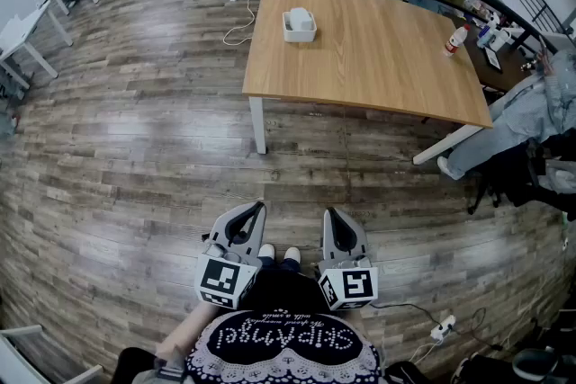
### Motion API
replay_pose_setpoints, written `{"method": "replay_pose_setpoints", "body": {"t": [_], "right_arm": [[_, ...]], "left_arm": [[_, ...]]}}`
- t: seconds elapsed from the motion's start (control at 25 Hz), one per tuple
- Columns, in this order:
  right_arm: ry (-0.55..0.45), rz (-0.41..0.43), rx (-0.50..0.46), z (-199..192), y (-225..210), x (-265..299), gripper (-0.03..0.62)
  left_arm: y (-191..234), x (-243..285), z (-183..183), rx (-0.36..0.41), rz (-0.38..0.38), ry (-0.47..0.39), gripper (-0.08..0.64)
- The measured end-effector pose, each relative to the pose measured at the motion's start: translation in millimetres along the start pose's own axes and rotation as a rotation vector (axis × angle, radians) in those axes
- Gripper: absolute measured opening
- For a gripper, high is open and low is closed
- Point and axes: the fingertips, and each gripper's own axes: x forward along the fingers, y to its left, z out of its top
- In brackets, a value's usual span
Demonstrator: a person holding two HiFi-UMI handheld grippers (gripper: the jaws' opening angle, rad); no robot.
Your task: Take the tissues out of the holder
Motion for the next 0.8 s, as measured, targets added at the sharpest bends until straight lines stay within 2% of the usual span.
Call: {"method": "replay_pose_setpoints", "body": {"t": [0.56, 0.8], "right_arm": [[-0.003, 0.001, 0.010, -0.4, -10.3, -6.1, 0.009], [-0.054, 0.030, 0.056, 4.1, -24.3, -10.9, 0.009]], "left_arm": [[-6.5, 4.6, -0.7, -0.021, 0.014, 0.002, 0.006], [-19.0, 13.1, -2.3, -0.023, 0.025, 0.009, 0.006]]}}
